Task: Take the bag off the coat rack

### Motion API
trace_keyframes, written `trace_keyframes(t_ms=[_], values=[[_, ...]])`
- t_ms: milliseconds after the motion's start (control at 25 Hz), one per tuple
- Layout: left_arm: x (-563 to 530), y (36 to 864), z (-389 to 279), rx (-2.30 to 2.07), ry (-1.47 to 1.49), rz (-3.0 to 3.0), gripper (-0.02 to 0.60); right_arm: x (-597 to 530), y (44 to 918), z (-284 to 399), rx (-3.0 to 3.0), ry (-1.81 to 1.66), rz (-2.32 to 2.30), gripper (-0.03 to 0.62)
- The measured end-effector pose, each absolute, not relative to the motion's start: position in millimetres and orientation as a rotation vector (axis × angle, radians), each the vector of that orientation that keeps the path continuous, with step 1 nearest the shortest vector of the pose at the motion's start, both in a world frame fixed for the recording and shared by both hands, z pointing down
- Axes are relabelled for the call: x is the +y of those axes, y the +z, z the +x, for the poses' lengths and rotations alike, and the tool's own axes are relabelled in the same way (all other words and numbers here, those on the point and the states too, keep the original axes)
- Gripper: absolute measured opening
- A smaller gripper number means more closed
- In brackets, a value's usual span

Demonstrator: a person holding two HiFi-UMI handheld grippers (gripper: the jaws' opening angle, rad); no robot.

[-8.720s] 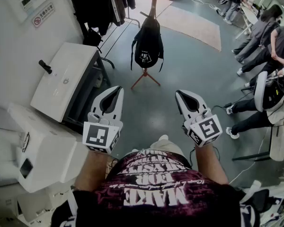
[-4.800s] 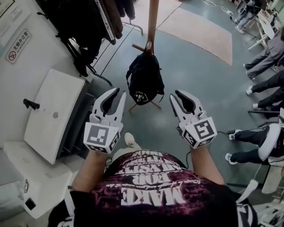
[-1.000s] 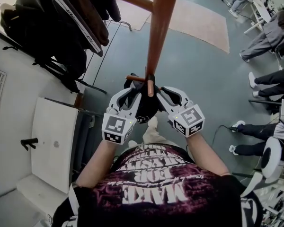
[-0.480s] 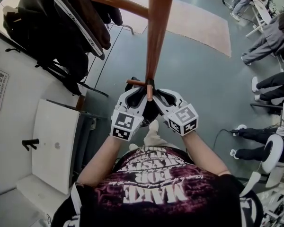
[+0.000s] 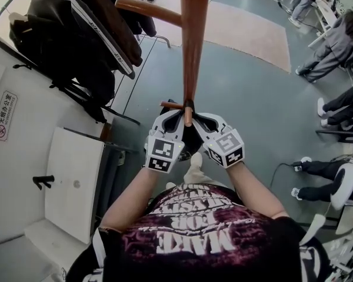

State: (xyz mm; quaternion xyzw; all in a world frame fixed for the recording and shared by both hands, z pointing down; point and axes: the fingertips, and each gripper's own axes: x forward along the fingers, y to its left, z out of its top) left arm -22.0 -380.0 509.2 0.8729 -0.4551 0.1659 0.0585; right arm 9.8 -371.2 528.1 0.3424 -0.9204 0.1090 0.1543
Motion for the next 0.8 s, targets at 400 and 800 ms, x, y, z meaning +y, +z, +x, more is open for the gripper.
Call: trace_keyframes(t_ms=[400, 800], values=[[-373, 505, -32, -1.357, 0.499, 2.595, 0.008, -364, 522, 19, -2.639, 0.369, 1.018, 0.008], [-354, 480, -44, -1.362, 0.406, 2.590, 0.008, -344, 497, 24, -2.687, 0.400, 1.049, 0.008]])
